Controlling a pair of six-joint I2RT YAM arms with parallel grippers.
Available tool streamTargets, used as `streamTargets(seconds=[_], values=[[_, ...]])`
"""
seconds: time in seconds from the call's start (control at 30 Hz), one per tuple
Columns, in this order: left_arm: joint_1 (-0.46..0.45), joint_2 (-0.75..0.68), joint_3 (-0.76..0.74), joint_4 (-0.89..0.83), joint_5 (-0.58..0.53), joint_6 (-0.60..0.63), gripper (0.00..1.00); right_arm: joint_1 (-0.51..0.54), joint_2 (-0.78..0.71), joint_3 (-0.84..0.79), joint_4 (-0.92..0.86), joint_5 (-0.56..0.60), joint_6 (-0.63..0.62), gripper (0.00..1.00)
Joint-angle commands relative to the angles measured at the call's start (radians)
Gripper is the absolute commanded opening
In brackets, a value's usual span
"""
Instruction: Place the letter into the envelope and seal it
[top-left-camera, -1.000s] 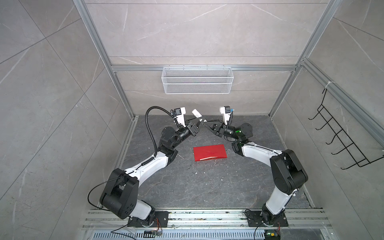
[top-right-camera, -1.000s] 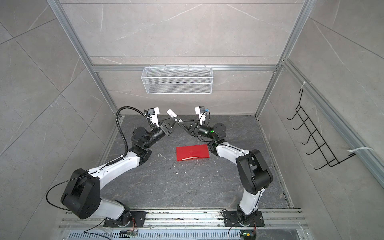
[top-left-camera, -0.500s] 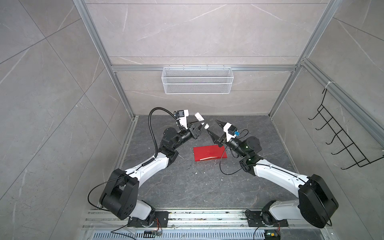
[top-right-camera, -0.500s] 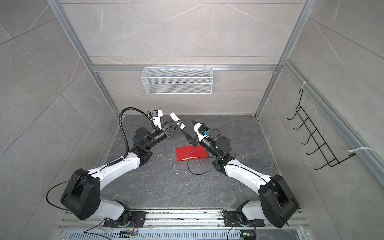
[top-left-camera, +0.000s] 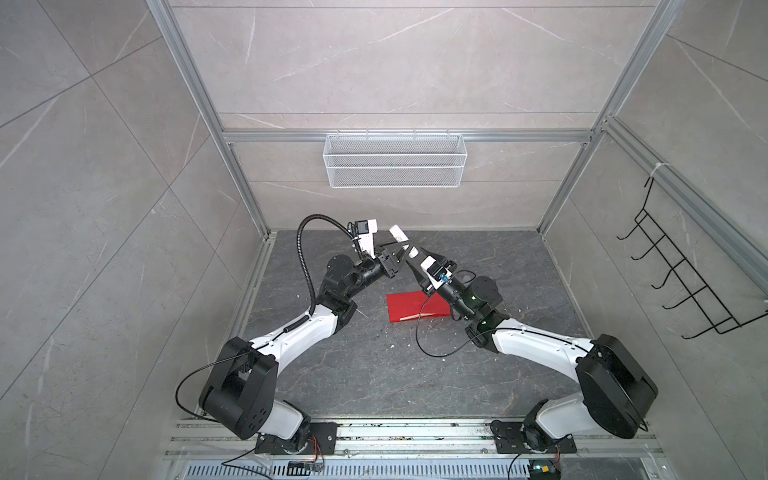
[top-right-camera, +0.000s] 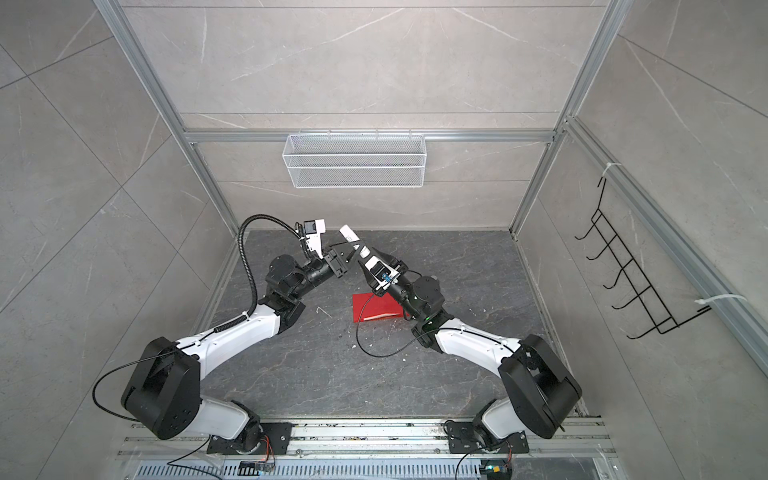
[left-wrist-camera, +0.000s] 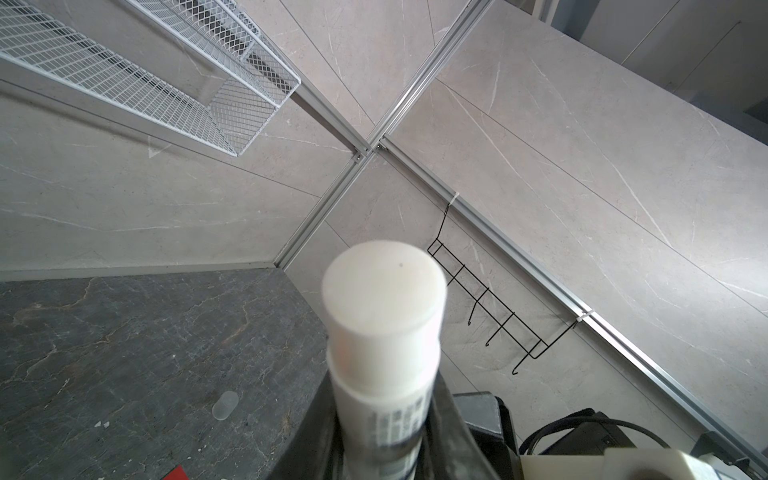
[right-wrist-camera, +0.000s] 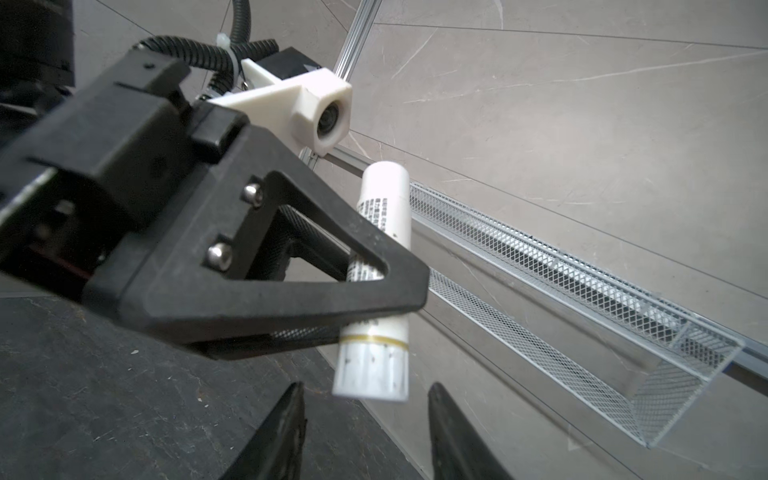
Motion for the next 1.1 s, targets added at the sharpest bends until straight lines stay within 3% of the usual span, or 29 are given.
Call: streamTargets(seconds=[0.0, 0.33, 0.6, 0.7, 0.77, 0.83, 0.87, 0.97, 1.07], values=[[-0.001, -0.025, 0.018, 0.048, 0.011, 0.012, 0.00, 0.012, 0.018, 0.042, 0.043, 0.041, -0.011, 0.46], [-0.001, -0.024, 0.016, 0.047, 0.014, 0.013, 0.00, 0.019, 0.033, 0.060, 0.046, 0.060, -0.007, 0.35], [-0.001, -0.027, 0.014, 0.038, 0.014, 0.018, 0.00, 0.022, 0.028, 0.073, 0.025, 0.066, 0.003, 0.14], [-0.001, -0.025, 0.013, 0.034, 0.015, 0.025, 0.00, 0.020, 0.015, 0.084, 0.011, 0.067, 0.076, 0.01], [0.000, -0.022, 0.013, 0.031, 0.014, 0.032, 0.00, -0.004, -0.004, 0.105, -0.038, 0.009, 0.193, 0.00], [-0.001, -0.021, 0.013, 0.031, 0.019, 0.036, 0.00, -0.074, -0.012, 0.135, -0.086, -0.140, 0.417, 0.00], [0.000, -0.020, 0.013, 0.033, 0.023, 0.040, 0.00, -0.130, 0.000, 0.157, -0.076, -0.243, 0.592, 0.00], [0.000, -0.021, 0.009, 0.043, 0.038, 0.052, 0.00, -0.263, 0.107, 0.250, 0.072, -0.550, 1.076, 0.00], [-0.001, -0.020, 0.010, 0.054, 0.054, 0.063, 0.00, -0.303, 0.220, 0.304, 0.344, -0.662, 1.434, 0.00]])
